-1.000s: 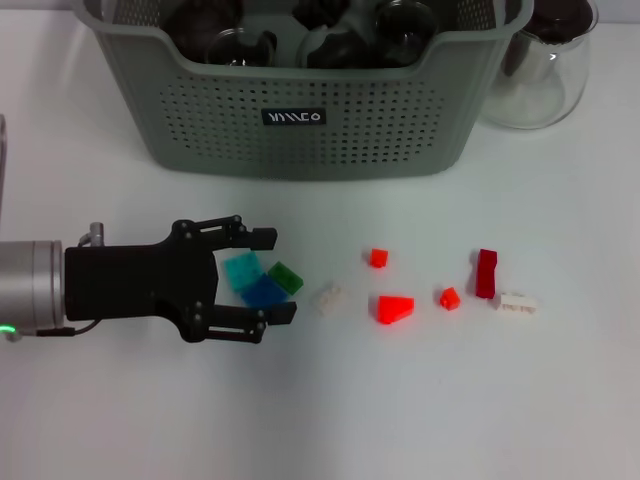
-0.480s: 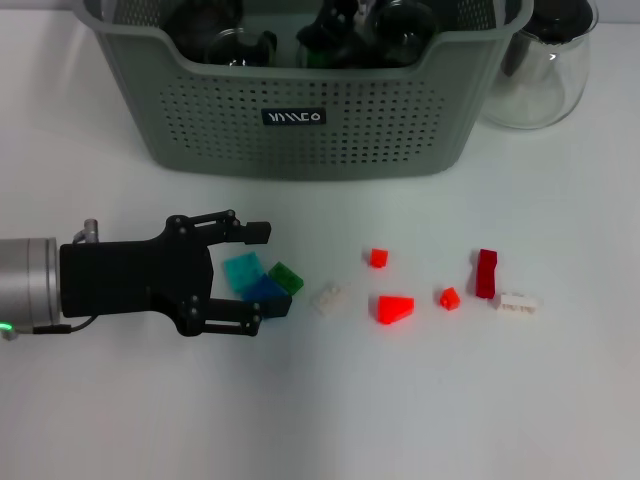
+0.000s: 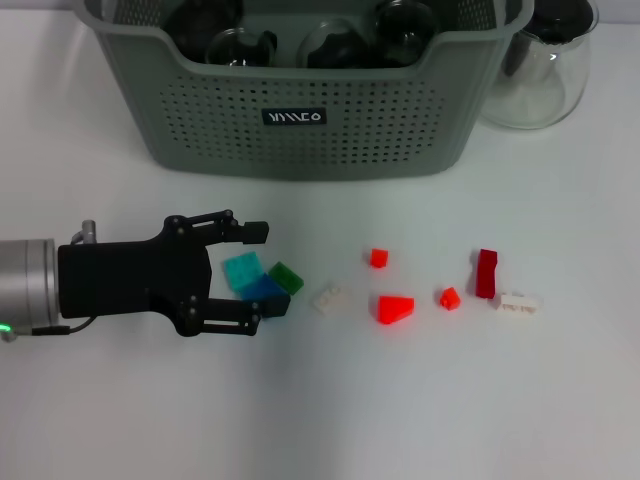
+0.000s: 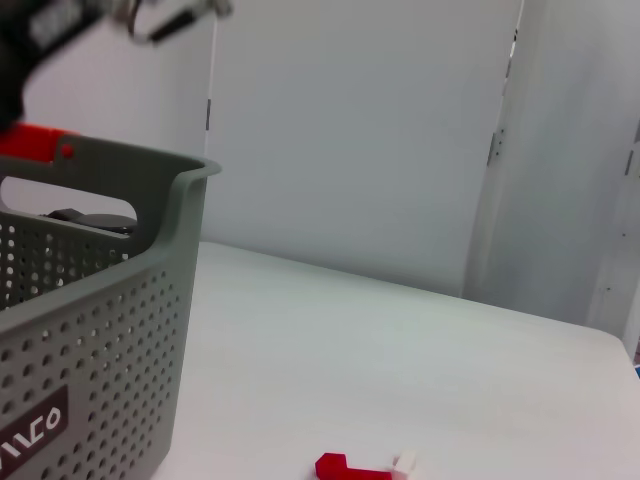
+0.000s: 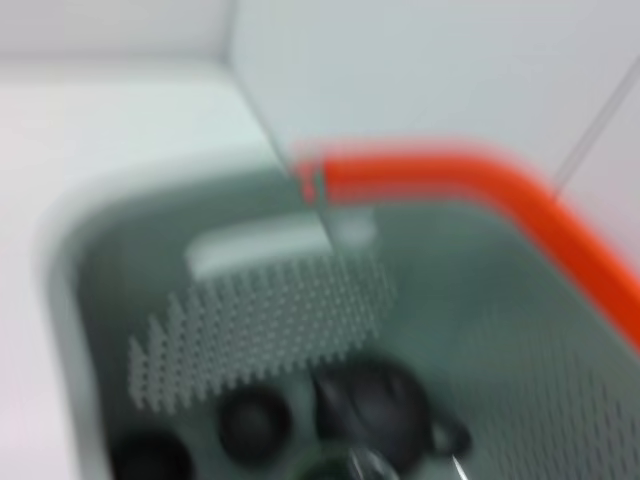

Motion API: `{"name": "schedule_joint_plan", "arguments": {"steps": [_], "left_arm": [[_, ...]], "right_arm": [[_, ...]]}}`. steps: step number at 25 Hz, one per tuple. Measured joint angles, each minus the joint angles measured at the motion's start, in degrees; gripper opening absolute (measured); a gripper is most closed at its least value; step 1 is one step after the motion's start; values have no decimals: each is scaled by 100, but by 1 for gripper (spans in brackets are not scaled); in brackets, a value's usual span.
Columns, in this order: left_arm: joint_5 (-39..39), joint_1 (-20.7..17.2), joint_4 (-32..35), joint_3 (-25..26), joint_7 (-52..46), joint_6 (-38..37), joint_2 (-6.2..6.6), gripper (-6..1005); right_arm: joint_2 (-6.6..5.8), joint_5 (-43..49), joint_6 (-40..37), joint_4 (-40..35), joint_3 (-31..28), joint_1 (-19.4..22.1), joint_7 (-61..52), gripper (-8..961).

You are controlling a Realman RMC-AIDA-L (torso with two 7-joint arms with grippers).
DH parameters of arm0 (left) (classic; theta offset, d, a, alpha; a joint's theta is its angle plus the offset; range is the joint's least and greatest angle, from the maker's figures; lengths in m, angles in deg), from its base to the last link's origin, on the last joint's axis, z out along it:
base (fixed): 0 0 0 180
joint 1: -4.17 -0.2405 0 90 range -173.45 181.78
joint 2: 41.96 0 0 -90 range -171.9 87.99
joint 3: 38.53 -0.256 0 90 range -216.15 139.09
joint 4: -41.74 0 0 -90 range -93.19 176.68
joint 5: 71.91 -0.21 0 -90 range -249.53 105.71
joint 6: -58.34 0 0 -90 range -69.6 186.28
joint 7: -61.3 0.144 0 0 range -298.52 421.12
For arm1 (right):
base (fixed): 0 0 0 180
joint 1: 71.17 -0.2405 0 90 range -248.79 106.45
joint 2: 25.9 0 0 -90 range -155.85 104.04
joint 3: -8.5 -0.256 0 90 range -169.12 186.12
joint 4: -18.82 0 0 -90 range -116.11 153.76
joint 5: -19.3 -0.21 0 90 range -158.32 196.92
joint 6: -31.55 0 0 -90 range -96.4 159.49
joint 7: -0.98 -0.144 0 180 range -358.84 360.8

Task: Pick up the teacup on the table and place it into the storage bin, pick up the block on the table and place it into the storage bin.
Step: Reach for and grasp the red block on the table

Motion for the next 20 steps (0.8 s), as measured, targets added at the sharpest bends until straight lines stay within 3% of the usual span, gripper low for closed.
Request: {"name": "schedule_joint_plan", "arguments": {"steps": [4,7,12,15,18,20], "left_arm": [[0,-28,-9,-1,0,-7,-8,860],[-1,-38,-16,-2,0,-24,-12,860],[-1,-57,-26,-2,0,-30,-17,860],[-1,-56,-31,-1,0,-21,-16,860],[-1,-56,-36,-1,0,-1,-16,860],[-1,-55,-37,-1,0,0,-16,860]], "right_arm": [[-75,-815,-958,-1579,-248,707,140,791],[-204,-1611,-1794,-2373,-575,1200,373,793],[-516,-3089,-3359,-2643,-1210,1799,1060,786],[-656,-3442,-4238,-2516,-1477,2083,1375,784],[-687,-3198,-4838,-2471,-1419,2222,1405,782],[-635,-2798,-5154,-2484,-1387,2282,1370,781]]}}
